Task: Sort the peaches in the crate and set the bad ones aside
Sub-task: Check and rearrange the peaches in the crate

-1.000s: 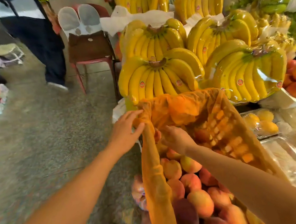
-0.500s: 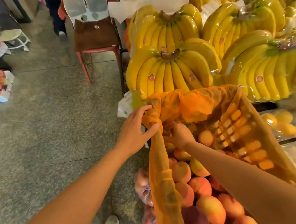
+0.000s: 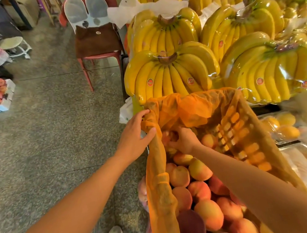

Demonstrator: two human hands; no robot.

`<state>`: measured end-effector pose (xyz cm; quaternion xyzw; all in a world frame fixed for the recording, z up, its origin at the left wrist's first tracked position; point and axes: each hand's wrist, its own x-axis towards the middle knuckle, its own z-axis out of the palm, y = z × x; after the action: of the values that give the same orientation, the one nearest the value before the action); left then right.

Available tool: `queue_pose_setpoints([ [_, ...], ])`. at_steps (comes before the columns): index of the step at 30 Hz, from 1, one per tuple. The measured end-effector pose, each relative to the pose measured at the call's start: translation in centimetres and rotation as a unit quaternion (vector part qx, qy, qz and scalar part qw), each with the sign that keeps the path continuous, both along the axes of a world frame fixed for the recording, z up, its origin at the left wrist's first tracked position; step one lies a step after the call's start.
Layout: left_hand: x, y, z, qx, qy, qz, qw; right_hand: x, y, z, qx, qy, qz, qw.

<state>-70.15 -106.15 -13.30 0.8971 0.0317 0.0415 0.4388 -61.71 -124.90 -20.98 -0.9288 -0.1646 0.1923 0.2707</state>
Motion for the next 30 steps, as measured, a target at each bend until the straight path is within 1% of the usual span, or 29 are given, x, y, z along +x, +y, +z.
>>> queue_pose_setpoints([
  [1,0.0,-0.2,0.0,0.005,0.000,0.006,1.000,-0.1,-0.9,1.2,0.040,0.005,-0.017,0.999],
  [2,0.1,-0.4,0.0,0.013,-0.001,0.015,1.000,-0.3,-1.9,2.7,0.087,0.030,-0.032,0.995],
  [4,0.1,-1.0,0.1,0.033,-0.002,0.036,0.999,-1.1,-3.8,5.8,0.198,0.120,-0.050,0.972],
  [6,0.0,-1.6,0.2,0.051,0.000,0.051,0.997,-2.1,-5.4,8.3,0.291,0.220,-0.064,0.929],
  [8,-0.1,-2.0,0.5,0.071,-0.002,0.058,0.996,-3.0,-6.5,9.9,0.369,0.311,-0.068,0.873],
  [10,-0.2,-2.1,0.7,0.090,-0.001,0.057,0.994,-4.0,-7.3,11.1,0.415,0.386,-0.072,0.820],
  [12,-0.5,-2.4,0.9,0.113,0.019,0.047,0.992,-5.0,-7.8,12.0,0.463,0.439,-0.081,0.766],
  [13,-0.7,-2.6,1.0,0.123,0.033,0.043,0.991,-5.4,-8.0,12.3,0.481,0.453,-0.085,0.746],
  [14,-1.0,-2.8,1.1,0.129,0.045,0.040,0.990,-5.8,-8.3,12.5,0.492,0.460,-0.089,0.734],
  [15,-1.2,-2.9,1.3,0.134,0.054,0.039,0.989,-6.2,-8.5,12.6,0.497,0.462,-0.091,0.729],
  [17,-1.5,-3.2,1.4,0.147,0.064,0.037,0.986,-6.7,-8.8,12.8,0.490,0.452,-0.086,0.740],
  [20,-2.1,-3.4,1.6,0.159,0.073,0.034,0.984,-7.6,-9.4,13.1,0.463,0.425,-0.071,0.775],
  [22,-2.5,-3.5,1.8,0.162,0.078,0.031,0.983,-8.2,-9.8,13.4,0.447,0.389,-0.062,0.803],
  [23,-2.8,-3.6,1.8,0.164,0.077,0.029,0.983,-8.4,-10.1,13.4,0.435,0.363,-0.059,0.822],
  [24,-3.0,-3.7,1.9,0.169,0.076,0.028,0.982,-8.6,-10.3,13.5,0.411,0.328,-0.060,0.848],
  [25,-3.3,-3.8,1.9,0.174,0.077,0.026,0.981,-8.8,-10.6,13.5,0.369,0.284,-0.056,0.883],
  [26,-3.5,-3.9,1.9,0.179,0.078,0.025,0.980,-9.0,-10.8,13.6,0.310,0.233,-0.045,0.921],
  [27,-3.8,-4.0,1.9,0.182,0.080,0.025,0.980,-9.2,-10.9,13.6,0.248,0.186,-0.023,0.951],
  [28,-4.0,-4.1,1.9,0.183,0.081,0.024,0.980,-9.5,-11.0,13.4,0.191,0.151,0.001,0.970],
  [30,-4.3,-4.3,2.1,0.179,0.082,0.022,0.980,-10.2,-10.9,12.9,0.087,0.104,0.048,0.990],
])
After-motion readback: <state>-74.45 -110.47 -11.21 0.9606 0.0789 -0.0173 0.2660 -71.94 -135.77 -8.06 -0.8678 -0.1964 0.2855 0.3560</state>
